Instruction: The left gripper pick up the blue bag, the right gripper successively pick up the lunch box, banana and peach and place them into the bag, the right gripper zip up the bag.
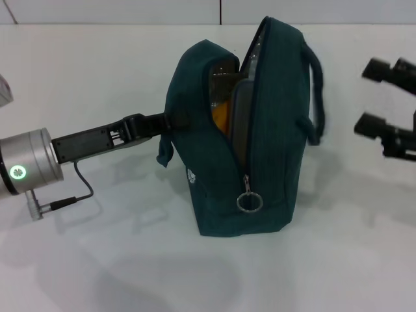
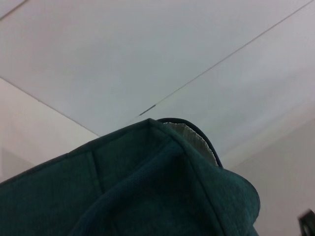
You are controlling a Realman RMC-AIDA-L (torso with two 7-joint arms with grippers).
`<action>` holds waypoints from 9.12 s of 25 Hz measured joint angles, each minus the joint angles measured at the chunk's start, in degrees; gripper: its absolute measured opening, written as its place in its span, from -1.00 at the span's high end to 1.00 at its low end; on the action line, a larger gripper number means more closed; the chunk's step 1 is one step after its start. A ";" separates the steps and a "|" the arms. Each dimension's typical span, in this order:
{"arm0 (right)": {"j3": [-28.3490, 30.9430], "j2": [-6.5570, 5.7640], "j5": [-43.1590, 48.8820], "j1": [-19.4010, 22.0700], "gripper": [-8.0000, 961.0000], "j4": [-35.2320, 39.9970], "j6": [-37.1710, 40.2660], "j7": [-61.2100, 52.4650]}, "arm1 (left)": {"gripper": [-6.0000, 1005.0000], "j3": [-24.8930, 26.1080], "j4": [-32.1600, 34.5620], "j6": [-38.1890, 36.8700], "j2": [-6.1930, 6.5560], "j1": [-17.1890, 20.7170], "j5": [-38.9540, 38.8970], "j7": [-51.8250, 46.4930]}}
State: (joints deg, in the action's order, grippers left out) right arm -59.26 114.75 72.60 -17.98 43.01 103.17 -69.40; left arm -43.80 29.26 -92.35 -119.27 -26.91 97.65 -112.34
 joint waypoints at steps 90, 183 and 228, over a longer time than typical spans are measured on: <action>-29.35 1.44 -0.80 -16.81 -0.17 -20.34 -23.89 -0.74 | 0.79 0.04 -0.52 1.02 -0.18 -0.25 -0.53 0.63; -31.58 1.44 -29.57 -14.10 0.95 -17.89 -18.85 14.91 | 0.65 -4.26 -25.71 3.22 -1.26 4.29 -11.35 62.91; -34.18 1.44 -33.90 -13.85 0.94 -19.23 -20.52 14.50 | 0.29 -7.17 -27.93 -0.02 -1.24 0.01 -13.17 63.47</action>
State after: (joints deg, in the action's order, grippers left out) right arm -93.44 116.19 38.70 -31.83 23.78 82.66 -54.90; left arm -50.97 1.33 -92.36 -120.50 -26.89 84.48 -48.87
